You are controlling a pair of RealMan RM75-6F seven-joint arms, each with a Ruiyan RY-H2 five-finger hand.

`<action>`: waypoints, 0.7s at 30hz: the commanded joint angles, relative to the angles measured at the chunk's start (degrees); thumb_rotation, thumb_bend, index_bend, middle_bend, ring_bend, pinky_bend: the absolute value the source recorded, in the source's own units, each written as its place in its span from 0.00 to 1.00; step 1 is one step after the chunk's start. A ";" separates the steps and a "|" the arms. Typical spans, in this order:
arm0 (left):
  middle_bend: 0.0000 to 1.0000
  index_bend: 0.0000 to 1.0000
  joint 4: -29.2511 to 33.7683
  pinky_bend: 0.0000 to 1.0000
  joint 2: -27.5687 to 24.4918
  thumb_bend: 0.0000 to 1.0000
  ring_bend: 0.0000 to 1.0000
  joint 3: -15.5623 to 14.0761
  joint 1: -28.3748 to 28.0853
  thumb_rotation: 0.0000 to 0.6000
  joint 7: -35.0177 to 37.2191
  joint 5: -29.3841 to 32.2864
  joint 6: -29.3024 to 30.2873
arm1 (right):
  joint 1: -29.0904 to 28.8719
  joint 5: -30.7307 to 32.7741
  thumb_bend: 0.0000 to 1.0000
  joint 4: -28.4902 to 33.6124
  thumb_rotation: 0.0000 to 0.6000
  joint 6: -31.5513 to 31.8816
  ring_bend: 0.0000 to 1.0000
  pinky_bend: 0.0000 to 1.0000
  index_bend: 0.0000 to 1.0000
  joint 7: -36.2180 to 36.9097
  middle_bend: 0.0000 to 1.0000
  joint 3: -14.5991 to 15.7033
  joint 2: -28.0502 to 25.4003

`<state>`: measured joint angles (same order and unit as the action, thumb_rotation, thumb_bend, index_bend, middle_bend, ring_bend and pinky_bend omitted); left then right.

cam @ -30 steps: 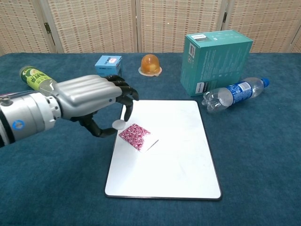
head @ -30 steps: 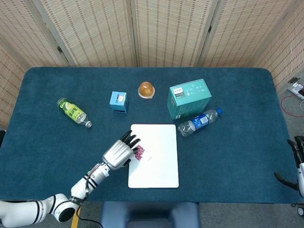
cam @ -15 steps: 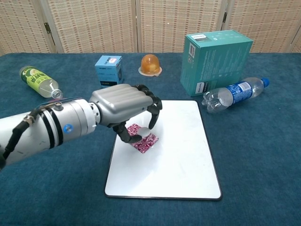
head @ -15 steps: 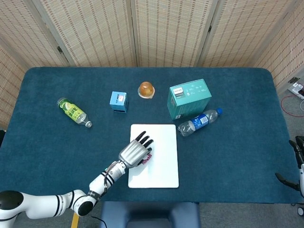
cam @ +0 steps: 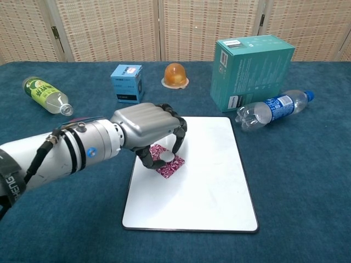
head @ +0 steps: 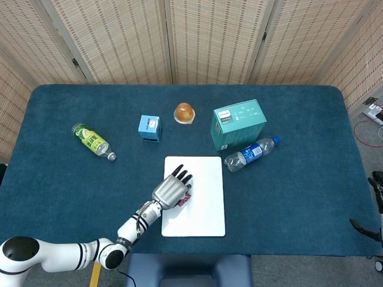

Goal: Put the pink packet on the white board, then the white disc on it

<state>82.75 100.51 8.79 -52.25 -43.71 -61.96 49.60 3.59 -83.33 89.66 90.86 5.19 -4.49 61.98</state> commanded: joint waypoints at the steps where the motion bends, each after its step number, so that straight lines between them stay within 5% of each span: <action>1: 0.20 0.40 0.59 0.01 -0.52 0.43 0.13 -0.38 -0.12 1.00 -0.59 1.00 0.27 | 0.01 -0.02 0.07 -0.13 1.00 -0.01 0.05 0.01 0.09 0.12 0.06 -0.02 0.08; 7: 0.17 0.16 3.23 0.00 -2.29 0.40 0.09 -0.95 0.15 1.00 -1.52 3.09 1.85 | -0.01 -0.20 0.07 -0.21 1.00 0.06 0.05 0.01 0.09 0.27 0.06 -0.08 0.14; 14: 0.17 0.17 8.10 0.00 -7.56 0.39 0.09 -0.08 4.19 1.00 4.84 2.11 7.81 | 0.05 -0.43 0.07 0.00 1.00 0.27 0.05 0.01 0.09 0.35 0.06 -0.19 -0.62; 21: 0.17 0.20 14.32 0.00 -18.42 0.40 0.09 0.80 11.40 1.00 12.55 1.22 16.15 | -0.63 -0.31 0.07 -0.61 1.00 -1.07 0.05 0.01 0.09 2.31 0.06 -0.41 -1.54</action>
<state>94.75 85.47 9.14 -43.76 -34.36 -60.00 62.61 3.07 -83.70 89.14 89.90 7.38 -4.81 60.49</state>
